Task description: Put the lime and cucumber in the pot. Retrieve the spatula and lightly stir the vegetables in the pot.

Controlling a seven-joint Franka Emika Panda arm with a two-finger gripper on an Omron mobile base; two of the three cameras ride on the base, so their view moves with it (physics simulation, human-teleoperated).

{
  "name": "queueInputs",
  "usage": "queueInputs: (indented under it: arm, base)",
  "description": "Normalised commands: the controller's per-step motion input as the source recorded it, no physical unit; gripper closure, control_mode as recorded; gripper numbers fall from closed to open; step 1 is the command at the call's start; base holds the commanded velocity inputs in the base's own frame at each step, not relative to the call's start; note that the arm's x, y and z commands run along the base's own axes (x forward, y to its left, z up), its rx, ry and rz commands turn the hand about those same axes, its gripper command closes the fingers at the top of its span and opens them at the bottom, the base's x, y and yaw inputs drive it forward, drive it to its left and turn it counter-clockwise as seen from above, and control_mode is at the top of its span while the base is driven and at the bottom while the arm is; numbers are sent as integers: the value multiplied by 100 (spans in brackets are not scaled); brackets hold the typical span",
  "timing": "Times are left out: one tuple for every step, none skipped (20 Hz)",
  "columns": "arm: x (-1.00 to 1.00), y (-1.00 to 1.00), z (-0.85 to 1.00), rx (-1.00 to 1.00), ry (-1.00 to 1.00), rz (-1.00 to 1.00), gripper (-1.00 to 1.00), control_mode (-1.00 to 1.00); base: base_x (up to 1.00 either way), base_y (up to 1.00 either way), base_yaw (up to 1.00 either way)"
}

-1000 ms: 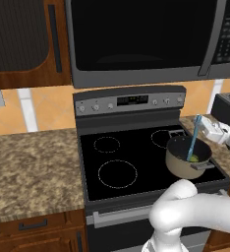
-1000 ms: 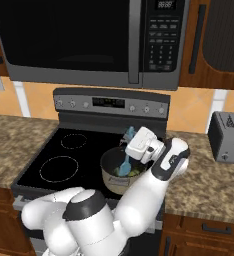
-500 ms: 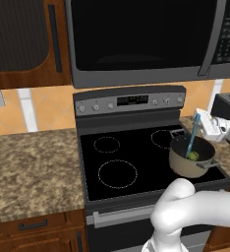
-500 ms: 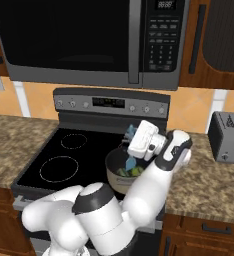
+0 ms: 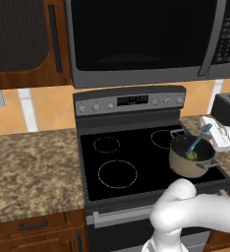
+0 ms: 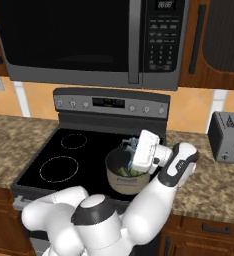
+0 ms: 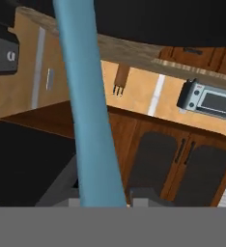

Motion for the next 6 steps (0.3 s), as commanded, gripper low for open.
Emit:
queueInputs:
  arm:
    - [-66, 28, -15, 6, 18, 0, 100, -100]
    - [-79, 39, 0, 9, 20, 0, 100, -100]
    - [-84, 46, 0, 11, 21, 0, 100, -100]
    - [-79, 49, 7, 13, 24, 0, 100, -100]
    - [-70, 48, 20, 13, 26, 0, 100, -100]
    - [-56, 34, 36, 15, 27, -3, 100, -100]
  base:
    - [0, 0, 0]
    - [0, 0, 0]
    - [0, 0, 0]
    - [0, 0, 0]
    - [0, 0, 0]
    - [0, 0, 0]
